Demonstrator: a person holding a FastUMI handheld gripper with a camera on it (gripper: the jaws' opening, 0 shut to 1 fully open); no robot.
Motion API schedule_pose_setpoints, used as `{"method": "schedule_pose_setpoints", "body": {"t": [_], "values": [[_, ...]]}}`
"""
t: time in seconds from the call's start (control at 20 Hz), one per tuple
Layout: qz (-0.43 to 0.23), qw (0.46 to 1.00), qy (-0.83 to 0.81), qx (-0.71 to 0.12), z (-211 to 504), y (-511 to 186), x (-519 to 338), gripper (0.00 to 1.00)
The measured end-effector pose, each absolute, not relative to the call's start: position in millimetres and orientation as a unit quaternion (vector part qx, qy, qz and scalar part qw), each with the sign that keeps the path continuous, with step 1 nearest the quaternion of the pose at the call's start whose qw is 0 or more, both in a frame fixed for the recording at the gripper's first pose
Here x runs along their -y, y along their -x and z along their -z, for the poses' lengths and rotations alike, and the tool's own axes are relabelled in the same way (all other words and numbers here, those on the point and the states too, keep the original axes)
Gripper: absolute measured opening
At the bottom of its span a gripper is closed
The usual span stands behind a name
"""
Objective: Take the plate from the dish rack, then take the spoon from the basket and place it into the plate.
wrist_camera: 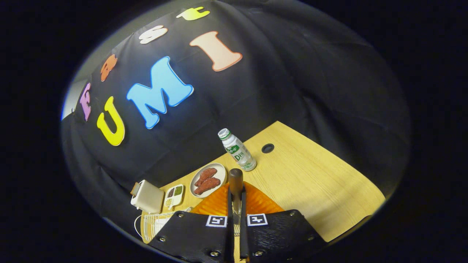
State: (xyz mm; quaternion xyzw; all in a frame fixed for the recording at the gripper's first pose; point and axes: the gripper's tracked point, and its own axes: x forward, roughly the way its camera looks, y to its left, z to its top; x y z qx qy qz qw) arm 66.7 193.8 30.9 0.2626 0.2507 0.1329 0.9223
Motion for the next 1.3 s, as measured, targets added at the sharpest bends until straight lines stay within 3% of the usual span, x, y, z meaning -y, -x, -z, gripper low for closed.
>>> {"method": "schedule_pose_setpoints", "body": {"t": [0.25,0.6,0.9,1.3], "values": [[-0.202,0.931,-0.217,-0.211,-83.7,-28.9,-229.3,0.06],[-0.333,0.910,-0.154,-0.194,-105.4,73.3,-313.0,0.06],[-0.424,0.878,-0.081,-0.209,-71.8,166.2,-377.8,0.06],[-0.474,0.855,0.019,-0.211,-4.6,238.6,-425.4,0.06]]}}
